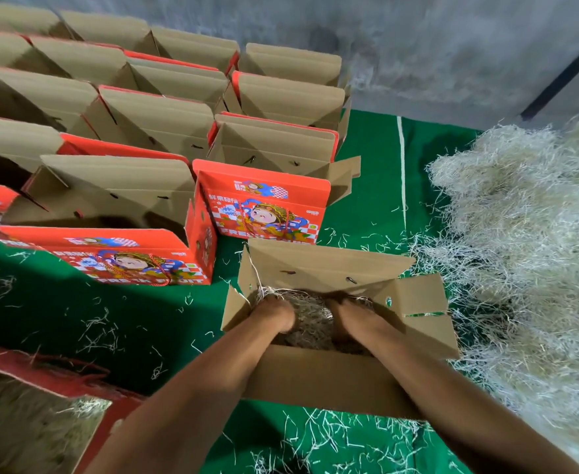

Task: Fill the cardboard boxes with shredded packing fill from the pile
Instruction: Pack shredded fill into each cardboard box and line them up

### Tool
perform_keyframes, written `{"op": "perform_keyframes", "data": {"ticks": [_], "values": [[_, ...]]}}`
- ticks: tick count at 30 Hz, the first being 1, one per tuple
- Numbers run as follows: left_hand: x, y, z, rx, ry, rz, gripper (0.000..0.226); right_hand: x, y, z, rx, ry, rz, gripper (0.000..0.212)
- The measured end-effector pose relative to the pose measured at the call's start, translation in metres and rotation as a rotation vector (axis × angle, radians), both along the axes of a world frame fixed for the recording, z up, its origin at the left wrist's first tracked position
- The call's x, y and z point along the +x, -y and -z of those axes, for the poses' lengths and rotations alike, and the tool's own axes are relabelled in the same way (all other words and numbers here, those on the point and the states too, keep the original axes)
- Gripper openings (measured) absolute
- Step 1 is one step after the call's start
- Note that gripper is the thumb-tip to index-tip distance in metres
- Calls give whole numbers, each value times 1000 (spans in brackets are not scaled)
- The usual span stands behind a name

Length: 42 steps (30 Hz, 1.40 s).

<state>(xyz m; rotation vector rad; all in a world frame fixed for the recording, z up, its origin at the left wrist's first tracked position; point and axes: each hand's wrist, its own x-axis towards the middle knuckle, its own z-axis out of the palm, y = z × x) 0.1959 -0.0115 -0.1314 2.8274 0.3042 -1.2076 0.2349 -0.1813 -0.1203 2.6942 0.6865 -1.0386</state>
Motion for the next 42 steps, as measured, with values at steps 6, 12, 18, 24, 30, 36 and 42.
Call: {"op": "perform_keyframes", "data": {"ticks": [6, 12, 18, 24, 30, 36, 42], "values": [[-4, 16, -33, 52, 105, 23, 35, -2, -1, -16, -9, 78, 110, 33], [-32, 14, -56, -32, -160, 69, 52, -32, 34, -15, 75, -43, 192, 32], [-36, 26, -127, -178, 197, -51, 49, -38, 28, -91, 305, 317, 280, 25], [-48, 58, -171, -410, 446, 7, 48, -46, 64, -137, 392, 650, 243, 24], [-68, 86, -176, -700, 324, 54, 27, -58, 108, -136, 408, 678, 346, 49], [-100, 96, -169, -644, 178, 89, 70, -69, 126, -105, 901, 209, 884, 35], [-125, 102, -170, -520, 230, 98, 79, -67, 116, -81, 1042, 168, 810, 14]]}}
